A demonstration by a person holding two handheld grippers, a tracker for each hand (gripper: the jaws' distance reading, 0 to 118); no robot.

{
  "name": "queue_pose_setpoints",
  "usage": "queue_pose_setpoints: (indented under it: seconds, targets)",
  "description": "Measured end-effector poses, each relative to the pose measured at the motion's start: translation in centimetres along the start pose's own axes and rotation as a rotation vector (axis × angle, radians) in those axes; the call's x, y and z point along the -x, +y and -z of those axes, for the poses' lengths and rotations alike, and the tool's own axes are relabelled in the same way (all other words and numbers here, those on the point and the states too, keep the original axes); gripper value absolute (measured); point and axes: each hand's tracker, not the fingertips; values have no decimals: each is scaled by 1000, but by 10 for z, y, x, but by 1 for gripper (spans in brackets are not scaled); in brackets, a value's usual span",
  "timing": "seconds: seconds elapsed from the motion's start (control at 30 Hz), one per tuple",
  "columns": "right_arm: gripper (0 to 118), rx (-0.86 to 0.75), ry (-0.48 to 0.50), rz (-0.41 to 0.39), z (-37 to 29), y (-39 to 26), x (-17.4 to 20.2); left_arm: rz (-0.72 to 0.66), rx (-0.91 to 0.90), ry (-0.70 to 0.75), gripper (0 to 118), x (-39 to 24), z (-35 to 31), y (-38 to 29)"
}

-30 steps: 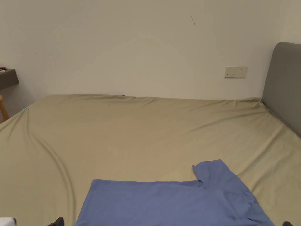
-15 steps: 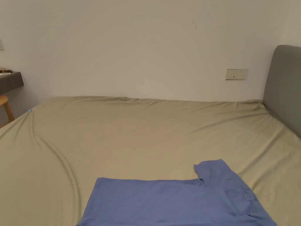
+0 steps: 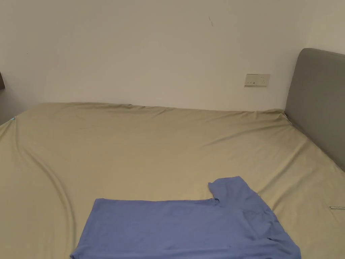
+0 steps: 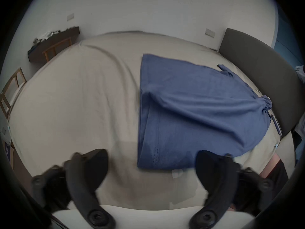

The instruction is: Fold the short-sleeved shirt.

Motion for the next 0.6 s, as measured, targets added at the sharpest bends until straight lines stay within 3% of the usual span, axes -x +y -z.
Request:
queue_pose_setpoints:
  seconds: [0.03, 0.1, 0.13, 0.23, 0.33, 0.4, 0.53, 0.6]
  targets:
    - [2, 10, -2, 0, 2, -1, 0, 0, -1, 0, 80, 2, 2, -4]
    - [2, 23, -15, 9, 4, -2, -2, 23, -13, 97, 71, -2, 0, -5]
    - [2, 27, -11, 26, 5, -2, -3, -6, -49, 31, 47, -1, -6, -6]
    - [2, 40, -16, 16, 9, -6, -1, 45, -68, 17, 4, -3, -19, -7]
    - [2, 56, 0, 26, 12, -11, 0, -39, -107, -146, 3, 3, -42, -2]
    - [2, 67, 2, 26, 15, -14, 1, -2, -136, -96, 3, -1, -53, 0]
    - [2, 89, 15, 34, 23, -18, -3, -48, -112, -142, 3, 6, -63, 3]
    - [2, 124, 37, -12, 34, -20, -2, -56, -120, -134, 3, 10, -63, 4]
